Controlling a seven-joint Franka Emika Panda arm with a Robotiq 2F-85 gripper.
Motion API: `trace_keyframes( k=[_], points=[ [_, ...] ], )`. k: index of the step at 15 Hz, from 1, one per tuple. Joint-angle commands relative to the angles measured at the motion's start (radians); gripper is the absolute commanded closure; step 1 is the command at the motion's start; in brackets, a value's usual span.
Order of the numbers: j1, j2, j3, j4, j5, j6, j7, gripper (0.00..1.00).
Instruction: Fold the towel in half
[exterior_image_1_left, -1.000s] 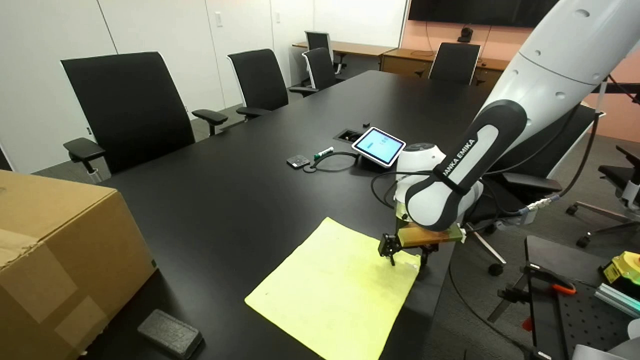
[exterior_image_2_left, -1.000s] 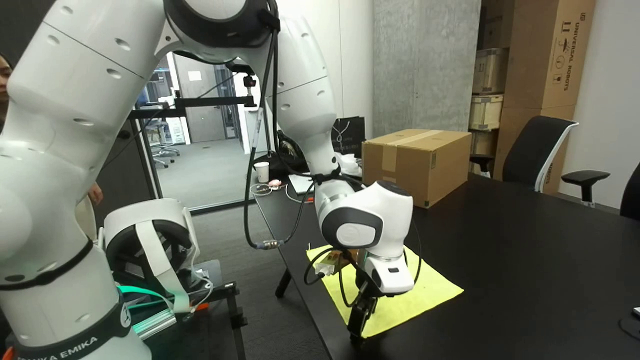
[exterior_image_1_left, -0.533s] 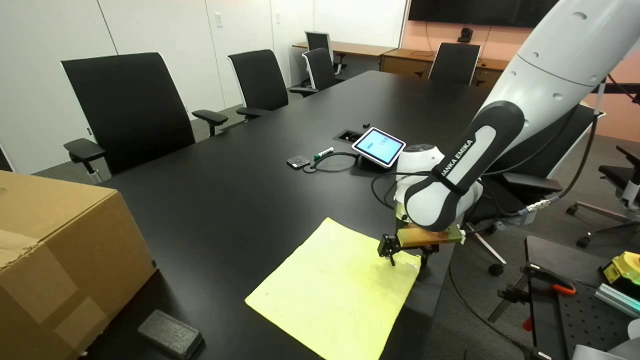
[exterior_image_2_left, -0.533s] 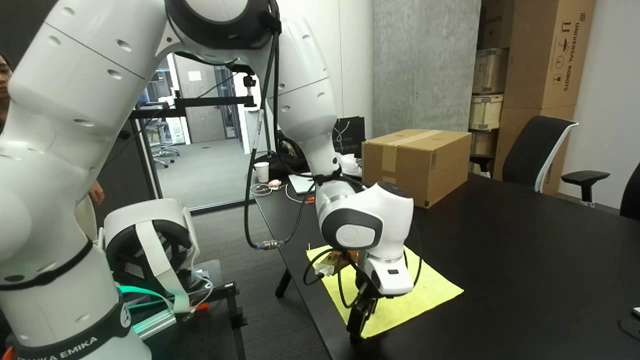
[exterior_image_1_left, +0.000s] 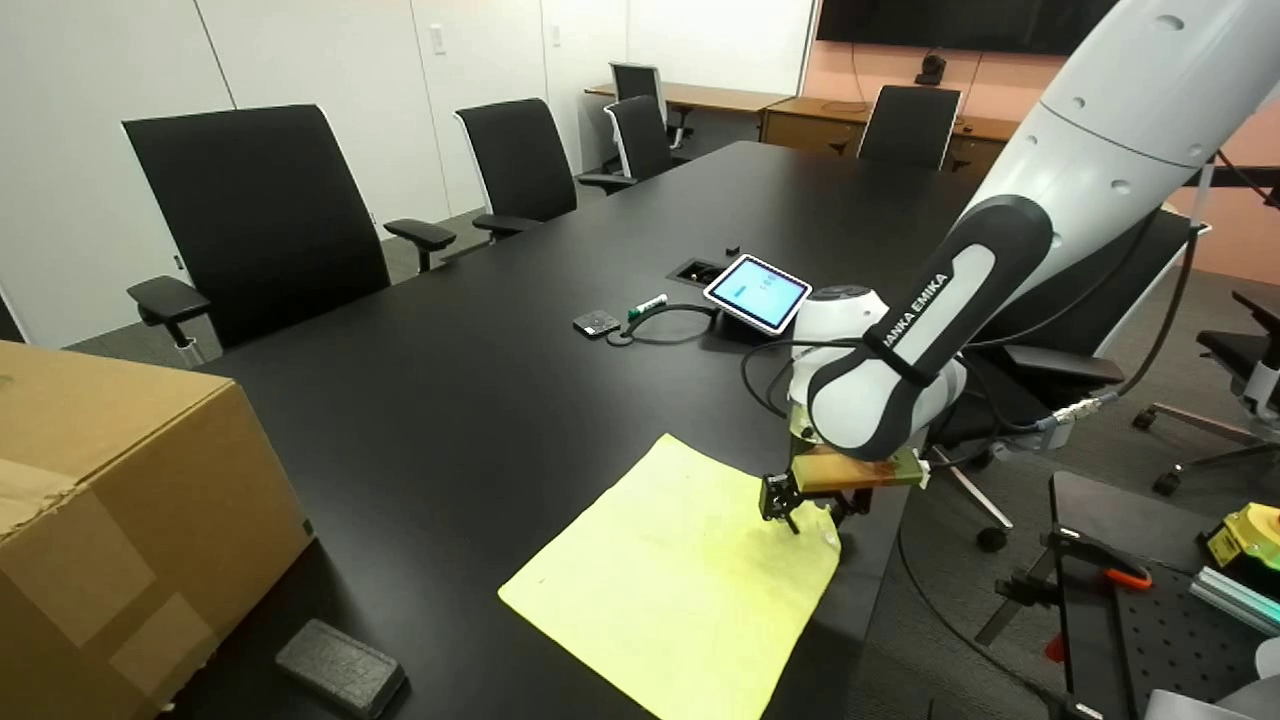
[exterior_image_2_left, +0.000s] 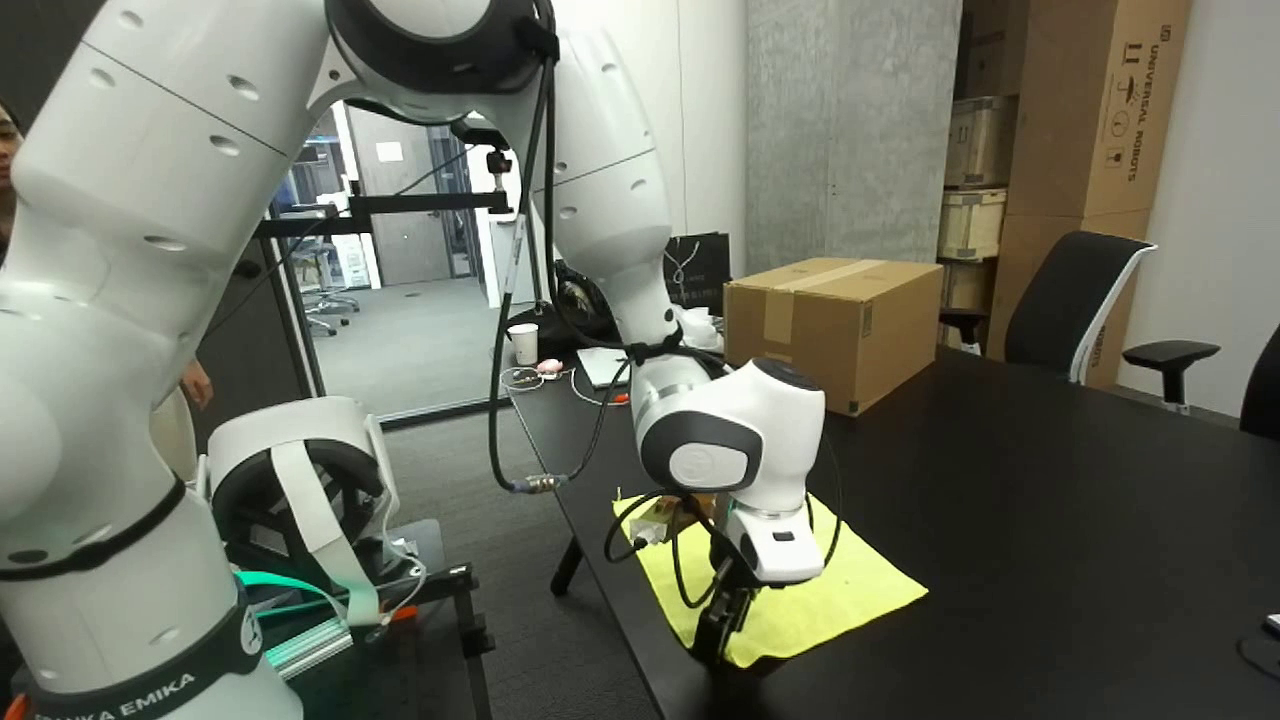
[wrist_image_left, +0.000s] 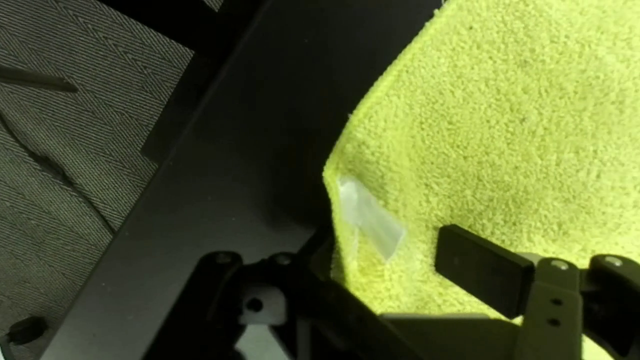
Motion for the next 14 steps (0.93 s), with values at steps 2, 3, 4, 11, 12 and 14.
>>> trace_keyframes(
  k=[2, 3, 4, 11, 12, 14],
  points=[
    [-0.013, -0.044, 0.03, -0.047, 0.044, 0.022, -0.024, 0.66],
    [-0.012, -0.055, 0.032, -0.059, 0.048, 0.023, -0.024, 0.65],
    [-0.011, -0.066, 0.033, -0.07, 0.05, 0.021, -0.024, 0.67],
    [-0.026, -0.155, 0.062, -0.179, 0.066, -0.035, -0.058, 0.95],
    [-0.027, -0.158, 0.063, -0.182, 0.065, -0.051, -0.06, 0.92],
    [-0.032, -0.156, 0.062, -0.17, 0.064, -0.09, -0.061, 0.92]
  ],
)
